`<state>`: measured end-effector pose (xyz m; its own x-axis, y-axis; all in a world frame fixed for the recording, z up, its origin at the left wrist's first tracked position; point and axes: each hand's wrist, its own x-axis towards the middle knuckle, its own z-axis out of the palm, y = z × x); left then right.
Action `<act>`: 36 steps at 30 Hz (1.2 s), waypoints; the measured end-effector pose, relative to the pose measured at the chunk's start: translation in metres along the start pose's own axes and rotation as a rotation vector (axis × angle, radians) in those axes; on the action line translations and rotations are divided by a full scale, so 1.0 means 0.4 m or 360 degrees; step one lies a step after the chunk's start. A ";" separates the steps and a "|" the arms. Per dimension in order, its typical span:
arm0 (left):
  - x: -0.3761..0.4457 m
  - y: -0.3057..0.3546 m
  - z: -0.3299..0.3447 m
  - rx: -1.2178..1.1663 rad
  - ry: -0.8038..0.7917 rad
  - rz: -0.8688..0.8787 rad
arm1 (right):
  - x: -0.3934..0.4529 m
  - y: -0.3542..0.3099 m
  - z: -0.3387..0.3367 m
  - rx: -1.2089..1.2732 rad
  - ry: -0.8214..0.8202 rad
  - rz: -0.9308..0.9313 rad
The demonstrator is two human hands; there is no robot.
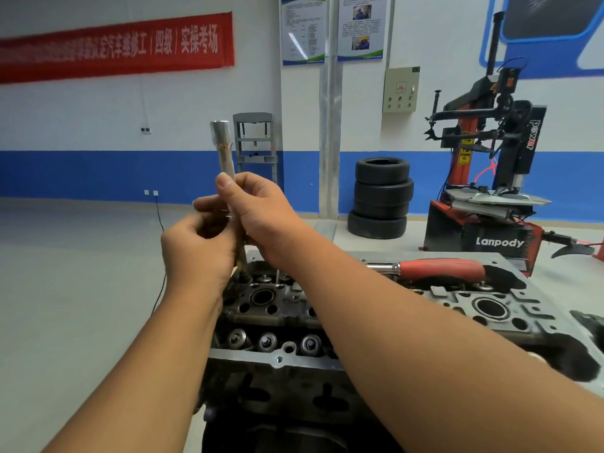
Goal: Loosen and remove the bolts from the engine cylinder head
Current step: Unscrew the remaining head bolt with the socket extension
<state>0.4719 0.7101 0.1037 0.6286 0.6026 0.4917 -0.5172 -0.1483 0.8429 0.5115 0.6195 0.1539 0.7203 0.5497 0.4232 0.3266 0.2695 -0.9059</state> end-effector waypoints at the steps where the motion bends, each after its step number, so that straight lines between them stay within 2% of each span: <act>1: -0.002 0.003 0.002 -0.0056 -0.0037 -0.0030 | 0.000 -0.002 -0.001 0.0020 -0.0012 0.0000; 5: -0.002 0.010 0.010 -0.0061 -0.0129 -0.0082 | -0.008 -0.013 -0.004 0.0050 -0.0037 0.0050; 12: -0.004 0.008 0.000 0.0129 0.0074 0.0025 | -0.008 -0.015 0.001 0.0079 -0.0027 0.0031; 18: -0.010 0.019 0.013 -0.0047 -0.0122 -0.0009 | -0.007 -0.024 -0.004 0.0010 0.0057 0.0029; 24: 0.000 0.004 0.001 0.0125 0.0066 0.0101 | -0.005 -0.017 0.004 0.0066 0.0032 0.0020; 30: -0.008 0.011 0.009 -0.0071 -0.0167 -0.0061 | -0.009 -0.026 0.001 0.0002 0.0087 0.0044; 36: -0.009 0.011 0.009 0.0142 0.0043 0.0097 | -0.010 -0.020 0.001 0.0044 0.0041 0.0009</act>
<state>0.4696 0.7044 0.1064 0.5809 0.6110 0.5378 -0.4996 -0.2541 0.8282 0.5056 0.6155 0.1594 0.7376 0.5310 0.4171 0.3055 0.2885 -0.9075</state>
